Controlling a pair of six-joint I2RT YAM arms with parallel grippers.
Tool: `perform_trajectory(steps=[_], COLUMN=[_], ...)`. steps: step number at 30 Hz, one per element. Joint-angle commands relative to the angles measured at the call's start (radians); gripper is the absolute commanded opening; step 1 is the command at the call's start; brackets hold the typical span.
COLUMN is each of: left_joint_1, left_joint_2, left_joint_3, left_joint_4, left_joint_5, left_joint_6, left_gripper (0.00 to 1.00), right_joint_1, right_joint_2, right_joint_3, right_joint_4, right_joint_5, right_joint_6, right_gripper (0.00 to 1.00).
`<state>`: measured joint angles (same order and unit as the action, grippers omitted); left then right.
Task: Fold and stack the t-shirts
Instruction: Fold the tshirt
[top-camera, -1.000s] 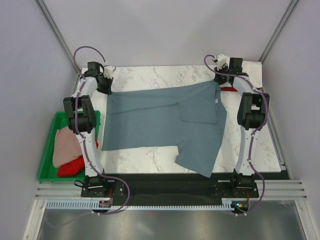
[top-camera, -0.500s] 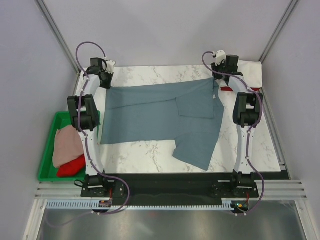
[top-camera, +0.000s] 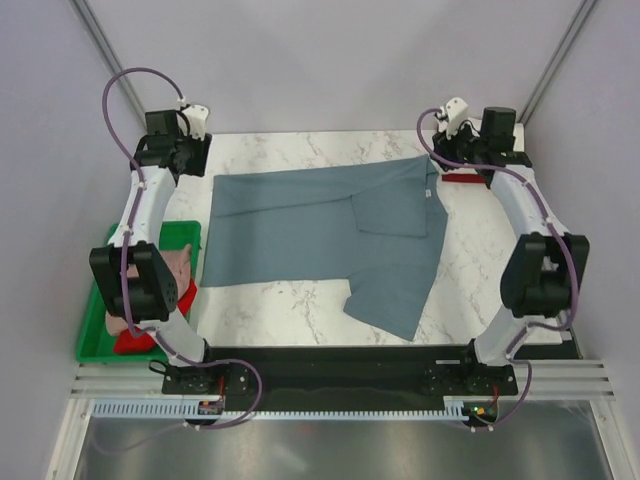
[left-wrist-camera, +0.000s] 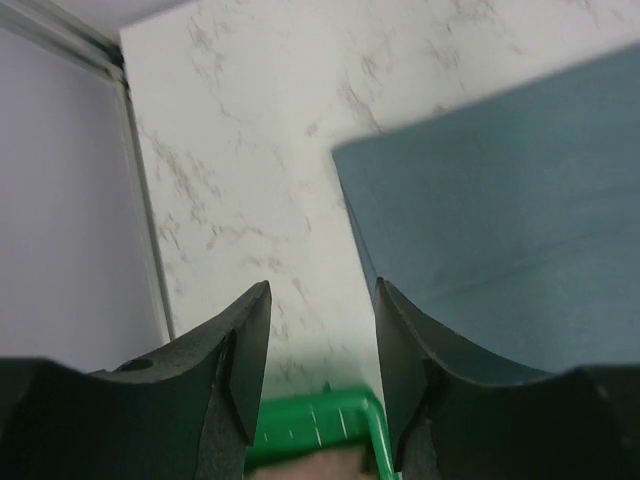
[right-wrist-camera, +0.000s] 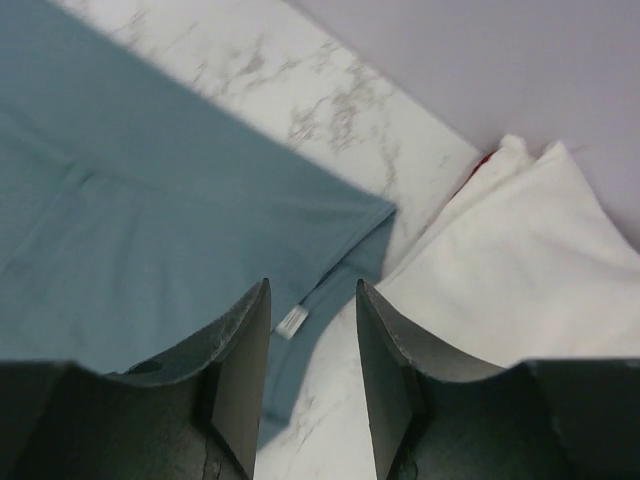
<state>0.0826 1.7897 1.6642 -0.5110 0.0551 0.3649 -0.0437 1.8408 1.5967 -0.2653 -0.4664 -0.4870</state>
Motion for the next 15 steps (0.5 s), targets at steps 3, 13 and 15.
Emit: perform_trajectory(steps=[3, 13, 15], left_joint_1=[-0.001, -0.001, -0.001], left_joint_2=[-0.266, -0.461, -0.464], left_joint_3=[-0.312, -0.572, -0.593], left_joint_4=[-0.09, -0.204, -0.216], left_joint_5=[0.139, 0.193, 0.186], left_joint_6=[0.068, 0.117, 0.12], left_gripper=[0.52, 0.48, 0.48], right_joint_1=[0.028, 0.162, 0.2], right_joint_2=[-0.316, -0.879, -0.963], right_joint_3=[-0.401, -0.917, -0.967], right_joint_4=[-0.317, -0.534, -0.607], right_joint_5=[-0.163, -0.15, -0.15], right_joint_6=[-0.364, -0.8, -0.886], right_gripper=[0.48, 0.47, 0.47])
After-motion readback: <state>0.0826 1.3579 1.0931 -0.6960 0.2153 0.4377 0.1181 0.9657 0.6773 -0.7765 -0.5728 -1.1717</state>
